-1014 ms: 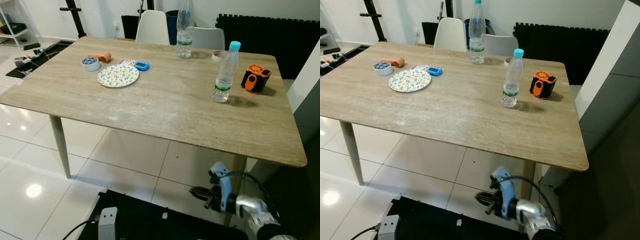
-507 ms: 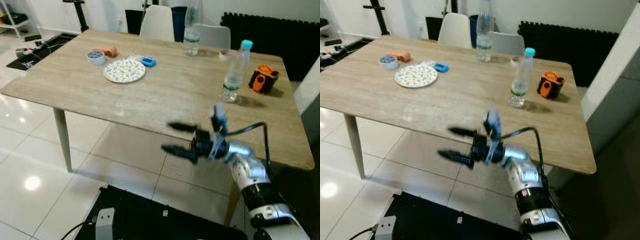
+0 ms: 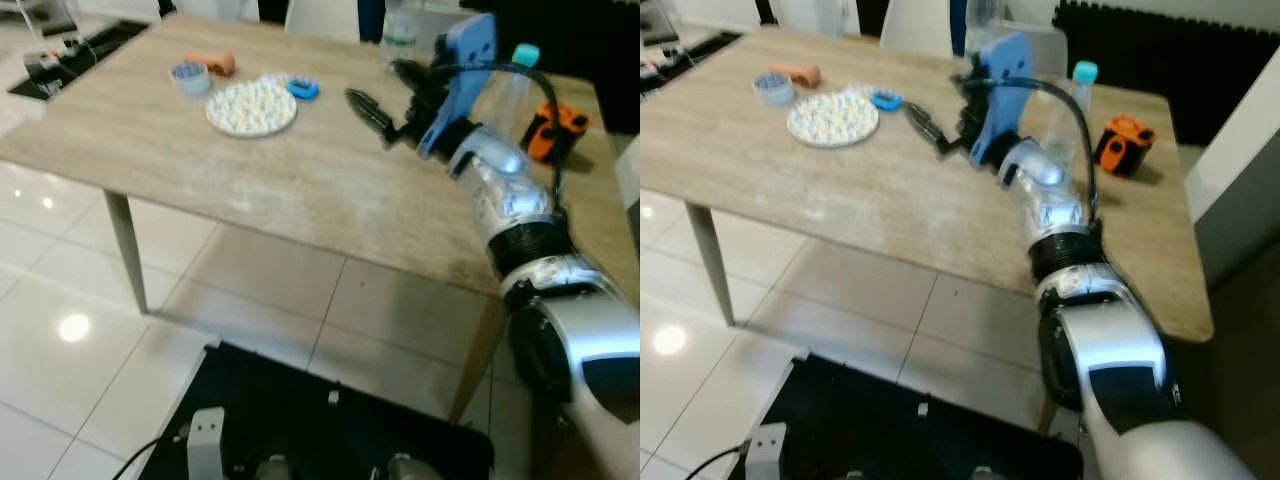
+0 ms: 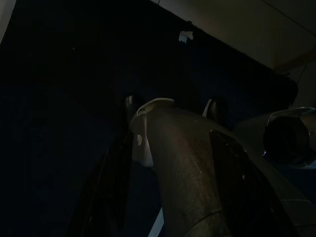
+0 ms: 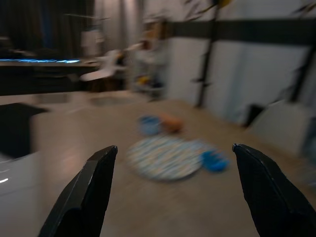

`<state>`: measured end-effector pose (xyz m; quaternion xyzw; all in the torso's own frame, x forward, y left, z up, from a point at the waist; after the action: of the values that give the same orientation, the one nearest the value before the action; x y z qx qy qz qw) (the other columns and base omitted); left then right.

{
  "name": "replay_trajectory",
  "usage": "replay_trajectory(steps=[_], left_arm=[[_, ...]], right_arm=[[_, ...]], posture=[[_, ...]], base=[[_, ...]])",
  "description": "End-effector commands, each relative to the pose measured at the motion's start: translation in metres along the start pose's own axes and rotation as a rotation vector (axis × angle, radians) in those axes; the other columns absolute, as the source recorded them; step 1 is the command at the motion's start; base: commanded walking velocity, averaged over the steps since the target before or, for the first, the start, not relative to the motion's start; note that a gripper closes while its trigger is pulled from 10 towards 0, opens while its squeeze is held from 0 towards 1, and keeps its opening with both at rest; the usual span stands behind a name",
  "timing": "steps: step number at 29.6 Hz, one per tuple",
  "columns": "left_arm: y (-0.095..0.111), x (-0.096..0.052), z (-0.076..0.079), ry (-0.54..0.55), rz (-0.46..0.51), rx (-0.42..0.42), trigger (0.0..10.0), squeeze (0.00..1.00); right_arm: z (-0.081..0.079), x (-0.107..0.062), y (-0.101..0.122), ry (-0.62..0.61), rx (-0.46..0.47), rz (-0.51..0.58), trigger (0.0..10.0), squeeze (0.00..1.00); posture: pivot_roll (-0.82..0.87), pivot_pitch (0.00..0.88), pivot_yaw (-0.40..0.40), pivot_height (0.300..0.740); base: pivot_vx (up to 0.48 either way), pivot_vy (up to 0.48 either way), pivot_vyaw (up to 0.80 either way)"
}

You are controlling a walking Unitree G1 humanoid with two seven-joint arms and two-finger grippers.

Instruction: Restocking fridge

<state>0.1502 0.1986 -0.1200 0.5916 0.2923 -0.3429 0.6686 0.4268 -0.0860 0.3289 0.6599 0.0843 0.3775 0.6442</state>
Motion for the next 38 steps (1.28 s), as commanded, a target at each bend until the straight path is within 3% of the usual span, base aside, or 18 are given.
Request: replay_trajectory(steps=[1, 5, 9, 10, 13, 17, 25, 29, 34, 35, 38], left_arm=[[-0.035, -0.009, 0.002, 0.0, -0.11, -0.022, 10.0, 0.0], [-0.022, -0.008, -0.005, 0.024, -0.045, -0.044, 10.0, 0.0], [0.017, -0.006, -0.02, 0.053, 0.127, -0.053, 10.0, 0.0], [0.017, -0.006, -0.02, 0.053, 0.127, -0.053, 10.0, 0.0], [0.042, -0.005, -0.023, 0.039, 0.22, 0.0, 10.0, 0.0], [0.057, -0.007, -0.02, 0.015, 0.294, 0.054, 10.0, 0.0], [0.05, -0.01, -0.015, -0.006, 0.31, 0.079, 10.0, 0.0], [0.037, -0.013, -0.015, -0.011, 0.282, 0.085, 10.0, 0.0], [0.034, -0.014, -0.015, -0.011, 0.278, 0.087, 10.0, 0.0], [0.032, -0.016, -0.016, -0.012, 0.273, 0.089, 10.0, 0.0], [0.03, -0.016, -0.016, -0.014, 0.266, 0.092, 10.0, 0.0]], right_arm=[[0.005, 0.0, -0.002, -0.042, -0.016, -0.013, 10.0, 0.0], [0.019, 0.007, 0.02, -0.139, -0.081, 0.004, 10.0, 0.0], [0.041, 0.008, 0.042, -0.285, -0.187, -0.003, 10.0, 0.0], [0.041, 0.008, 0.042, -0.285, -0.187, -0.003, 10.0, 0.0], [0.056, 0.002, 0.051, -0.371, -0.235, -0.016, 10.0, 0.0], [0.068, -0.002, 0.068, -0.44, -0.281, 0.013, 10.0, 0.0], [0.091, -0.016, 0.097, -0.569, -0.328, 0.078, 10.0, 0.0], [0.115, -0.039, 0.119, -0.682, -0.359, 0.117, 10.0, 0.0], [0.128, -0.053, 0.122, -0.736, -0.373, 0.109, 10.0, 0.0], [0.139, -0.067, 0.124, -0.786, -0.379, 0.102, 10.0, 0.0], [0.147, -0.078, 0.125, -0.824, -0.376, 0.101, 10.0, 0.0]], posture=[[0.07, 0.179, -0.063, 0.74], [0.1, 0.236, -0.075, 0.74], [0.12, 0.274, -0.079, 0.74], [0.12, 0.274, -0.079, 0.74], [0.14, 0.299, -0.074, 0.74], [0.16, 0.328, -0.07, 0.74], [0.17, 0.341, -0.066, 0.74], [0.17, 0.344, -0.063, 0.74], [0.17, 0.344, -0.058, 0.74], [0.17, 0.339, -0.054, 0.74], [0.17, 0.338, -0.053, 0.74]], base=[[0.0, 0.0, 0.0], [0.0, 0.0, 0.0], [0.0, 0.0, 0.0], [0.0, 0.0, 0.0], [0.0, 0.0, 0.0], [0.0, 0.0, 0.0], [0.0, 0.0, 0.0], [0.0, 0.0, 0.0], [0.0, 0.0, 0.0], [0.0, 0.0, 0.0], [0.0, 0.0, 0.0]])
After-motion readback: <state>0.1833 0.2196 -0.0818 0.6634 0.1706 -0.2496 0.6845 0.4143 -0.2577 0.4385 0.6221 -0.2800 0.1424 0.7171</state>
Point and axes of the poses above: a point about 5 cm out from each wrist's last joint towards the gripper, its own x axis pointing out of the wrist towards the gripper, its own y axis along the axis of the wrist's last joint, z = x × y, the point moved 3 cm from there along x, pointing out of the wrist towards the gripper, and after that the axes turned 6 degrees about x, right-handed, at the moved point
